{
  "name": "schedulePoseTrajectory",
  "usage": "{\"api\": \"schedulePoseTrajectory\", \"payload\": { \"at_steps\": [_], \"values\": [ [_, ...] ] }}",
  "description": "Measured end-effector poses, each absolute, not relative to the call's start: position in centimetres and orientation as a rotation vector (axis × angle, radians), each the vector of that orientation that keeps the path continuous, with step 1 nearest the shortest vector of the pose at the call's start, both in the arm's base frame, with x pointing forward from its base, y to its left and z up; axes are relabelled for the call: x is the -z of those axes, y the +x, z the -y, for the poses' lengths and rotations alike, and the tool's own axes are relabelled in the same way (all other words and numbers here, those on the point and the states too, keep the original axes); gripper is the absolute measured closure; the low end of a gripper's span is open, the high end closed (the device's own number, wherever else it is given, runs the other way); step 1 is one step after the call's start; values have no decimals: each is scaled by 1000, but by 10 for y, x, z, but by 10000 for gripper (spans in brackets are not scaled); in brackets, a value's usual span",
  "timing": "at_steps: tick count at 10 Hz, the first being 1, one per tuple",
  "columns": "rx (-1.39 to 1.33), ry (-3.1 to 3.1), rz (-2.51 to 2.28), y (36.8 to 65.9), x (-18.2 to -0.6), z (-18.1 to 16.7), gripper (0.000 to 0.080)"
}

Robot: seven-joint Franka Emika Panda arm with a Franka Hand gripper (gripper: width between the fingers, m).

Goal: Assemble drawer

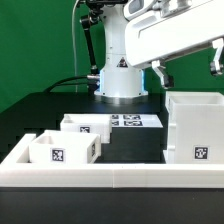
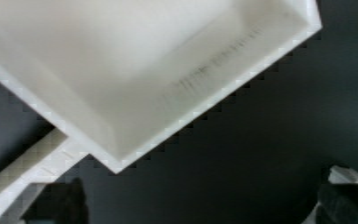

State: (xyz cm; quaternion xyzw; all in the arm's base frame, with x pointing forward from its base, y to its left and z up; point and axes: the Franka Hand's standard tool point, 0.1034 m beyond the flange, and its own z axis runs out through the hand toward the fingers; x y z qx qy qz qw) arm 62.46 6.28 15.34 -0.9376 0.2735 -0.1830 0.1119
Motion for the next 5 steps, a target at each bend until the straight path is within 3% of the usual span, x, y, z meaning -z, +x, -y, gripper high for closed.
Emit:
{"api": "schedulePoseTrajectory", "payload": {
  "at_steps": [2, 5],
  "values": [
    [568, -2838, -587, 624, -152, -58, 151],
    [630, -2971, -373, 613, -140, 32, 151]
  ]
}}
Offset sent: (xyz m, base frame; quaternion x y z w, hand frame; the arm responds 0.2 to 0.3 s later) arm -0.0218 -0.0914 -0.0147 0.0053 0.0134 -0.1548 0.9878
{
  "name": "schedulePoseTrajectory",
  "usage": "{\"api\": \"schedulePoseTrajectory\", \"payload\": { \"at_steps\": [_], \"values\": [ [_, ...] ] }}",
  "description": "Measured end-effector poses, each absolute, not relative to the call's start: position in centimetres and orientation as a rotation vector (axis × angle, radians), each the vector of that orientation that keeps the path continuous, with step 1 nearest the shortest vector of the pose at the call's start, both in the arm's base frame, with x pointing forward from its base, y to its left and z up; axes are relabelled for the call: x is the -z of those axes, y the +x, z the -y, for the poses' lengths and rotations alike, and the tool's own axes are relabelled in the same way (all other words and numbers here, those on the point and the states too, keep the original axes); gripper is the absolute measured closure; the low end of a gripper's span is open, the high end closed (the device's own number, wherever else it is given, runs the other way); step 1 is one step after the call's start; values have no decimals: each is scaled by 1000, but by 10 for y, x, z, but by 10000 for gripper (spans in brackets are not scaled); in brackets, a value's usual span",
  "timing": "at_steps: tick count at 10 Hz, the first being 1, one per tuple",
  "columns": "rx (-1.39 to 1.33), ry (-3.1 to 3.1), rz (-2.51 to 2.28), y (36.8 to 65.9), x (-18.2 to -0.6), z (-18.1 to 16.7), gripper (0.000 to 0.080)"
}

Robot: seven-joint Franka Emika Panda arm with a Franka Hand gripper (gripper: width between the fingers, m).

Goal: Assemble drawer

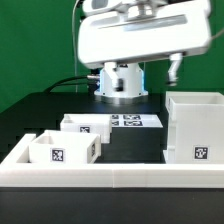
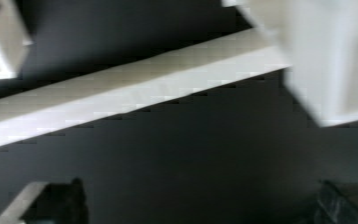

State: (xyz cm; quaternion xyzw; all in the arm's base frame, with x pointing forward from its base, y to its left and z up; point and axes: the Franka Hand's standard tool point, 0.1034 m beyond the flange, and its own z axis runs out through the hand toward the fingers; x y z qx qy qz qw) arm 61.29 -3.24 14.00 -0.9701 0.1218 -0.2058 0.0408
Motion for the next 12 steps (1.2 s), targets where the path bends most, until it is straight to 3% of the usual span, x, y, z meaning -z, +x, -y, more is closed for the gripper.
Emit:
{"api": "schedulePoseTrajectory", "payload": {
  "at_steps": [1, 6, 8, 12],
  "values": [
    [610, -2985, -364, 610, -137, 50, 151],
    [217, -2934, -356, 601, -131, 37, 151],
    [23, -2955, -346, 593, -115, 67, 151],
    [47, -3027, -392, 575, -73, 97, 151]
  ]
}}
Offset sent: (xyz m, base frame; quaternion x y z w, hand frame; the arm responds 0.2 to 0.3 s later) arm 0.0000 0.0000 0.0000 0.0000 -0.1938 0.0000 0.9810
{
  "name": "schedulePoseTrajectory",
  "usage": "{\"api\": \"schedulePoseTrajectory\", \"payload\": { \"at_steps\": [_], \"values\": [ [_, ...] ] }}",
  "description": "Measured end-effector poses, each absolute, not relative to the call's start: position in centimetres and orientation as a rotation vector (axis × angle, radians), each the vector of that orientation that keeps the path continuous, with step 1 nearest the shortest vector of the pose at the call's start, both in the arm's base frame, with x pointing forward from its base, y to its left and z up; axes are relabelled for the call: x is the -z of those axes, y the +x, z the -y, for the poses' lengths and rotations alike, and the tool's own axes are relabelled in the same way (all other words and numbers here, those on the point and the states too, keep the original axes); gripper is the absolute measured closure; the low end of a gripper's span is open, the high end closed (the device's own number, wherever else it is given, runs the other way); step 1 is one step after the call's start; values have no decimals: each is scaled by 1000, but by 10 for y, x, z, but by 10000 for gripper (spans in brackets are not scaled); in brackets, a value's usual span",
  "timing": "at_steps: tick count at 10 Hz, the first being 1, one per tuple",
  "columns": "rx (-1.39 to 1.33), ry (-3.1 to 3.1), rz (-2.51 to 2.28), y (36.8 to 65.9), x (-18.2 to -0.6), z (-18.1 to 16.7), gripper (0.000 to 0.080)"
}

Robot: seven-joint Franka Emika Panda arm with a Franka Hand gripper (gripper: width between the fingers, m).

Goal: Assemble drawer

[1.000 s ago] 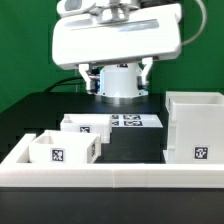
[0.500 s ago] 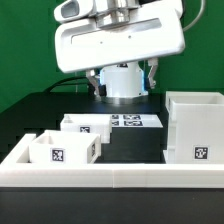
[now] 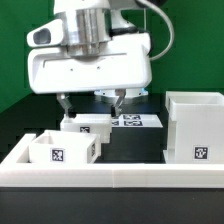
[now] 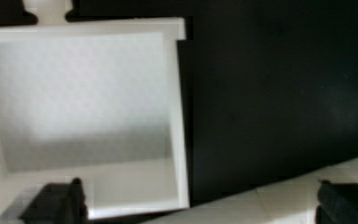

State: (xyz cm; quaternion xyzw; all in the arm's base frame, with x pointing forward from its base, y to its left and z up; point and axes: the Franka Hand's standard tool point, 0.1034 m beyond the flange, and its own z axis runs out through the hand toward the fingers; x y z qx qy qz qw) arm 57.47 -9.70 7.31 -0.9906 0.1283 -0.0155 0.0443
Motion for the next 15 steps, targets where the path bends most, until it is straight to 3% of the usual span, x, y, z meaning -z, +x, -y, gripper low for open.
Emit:
{"api": "schedulePoseTrajectory", "payload": {
  "at_steps": [4, 10, 13, 15],
  "values": [
    [58, -3043, -375, 578, -69, 99, 151],
    [75, -3101, -377, 563, -12, 101, 151],
    [75, -3102, -379, 563, -7, 92, 151],
    [70, -3103, -381, 554, -7, 91, 192]
  ]
}}
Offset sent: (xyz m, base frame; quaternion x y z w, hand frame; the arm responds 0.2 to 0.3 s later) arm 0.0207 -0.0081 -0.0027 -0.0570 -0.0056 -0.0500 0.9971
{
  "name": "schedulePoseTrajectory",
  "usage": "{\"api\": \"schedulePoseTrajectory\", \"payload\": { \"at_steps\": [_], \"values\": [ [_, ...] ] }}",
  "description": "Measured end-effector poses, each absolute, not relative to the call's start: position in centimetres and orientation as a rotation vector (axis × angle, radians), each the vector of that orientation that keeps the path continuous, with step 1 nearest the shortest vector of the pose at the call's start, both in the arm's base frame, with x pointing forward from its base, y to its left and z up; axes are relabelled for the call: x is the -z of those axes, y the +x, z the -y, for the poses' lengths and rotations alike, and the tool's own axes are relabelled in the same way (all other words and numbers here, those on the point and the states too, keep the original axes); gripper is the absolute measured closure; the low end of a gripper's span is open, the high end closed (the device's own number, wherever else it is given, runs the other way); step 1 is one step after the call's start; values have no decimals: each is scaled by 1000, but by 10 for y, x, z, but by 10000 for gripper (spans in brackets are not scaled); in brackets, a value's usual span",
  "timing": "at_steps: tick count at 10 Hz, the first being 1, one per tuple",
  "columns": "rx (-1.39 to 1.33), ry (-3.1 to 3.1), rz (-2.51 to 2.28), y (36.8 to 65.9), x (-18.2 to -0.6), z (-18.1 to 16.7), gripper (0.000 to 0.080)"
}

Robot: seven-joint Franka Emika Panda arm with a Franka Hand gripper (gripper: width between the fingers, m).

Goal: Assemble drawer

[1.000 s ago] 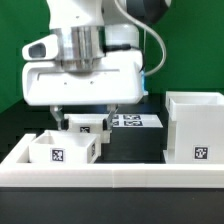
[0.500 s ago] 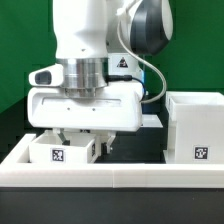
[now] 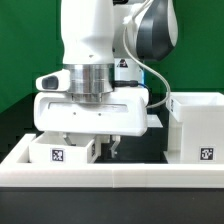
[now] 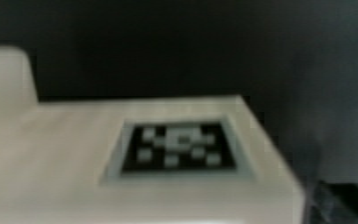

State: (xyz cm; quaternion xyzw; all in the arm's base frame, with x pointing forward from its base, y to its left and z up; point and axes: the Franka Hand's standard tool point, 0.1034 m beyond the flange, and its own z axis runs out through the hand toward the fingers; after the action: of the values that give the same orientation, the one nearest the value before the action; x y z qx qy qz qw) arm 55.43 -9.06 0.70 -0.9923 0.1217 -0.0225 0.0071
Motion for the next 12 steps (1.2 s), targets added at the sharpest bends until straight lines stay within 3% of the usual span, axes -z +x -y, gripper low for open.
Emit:
{"api": "schedulePoseTrajectory", "payload": {
  "at_steps": [2, 3, 4, 5, 10, 12],
  "values": [
    [68, -3102, -368, 550, -11, 92, 477],
    [70, -3105, -342, 549, -13, 94, 477],
    [74, -3106, -332, 549, -15, 95, 653],
    [73, -3106, -328, 549, -14, 93, 758],
    [73, -3106, -328, 549, -14, 94, 758],
    [66, -3109, -132, 551, -25, 92, 758]
  ]
}}
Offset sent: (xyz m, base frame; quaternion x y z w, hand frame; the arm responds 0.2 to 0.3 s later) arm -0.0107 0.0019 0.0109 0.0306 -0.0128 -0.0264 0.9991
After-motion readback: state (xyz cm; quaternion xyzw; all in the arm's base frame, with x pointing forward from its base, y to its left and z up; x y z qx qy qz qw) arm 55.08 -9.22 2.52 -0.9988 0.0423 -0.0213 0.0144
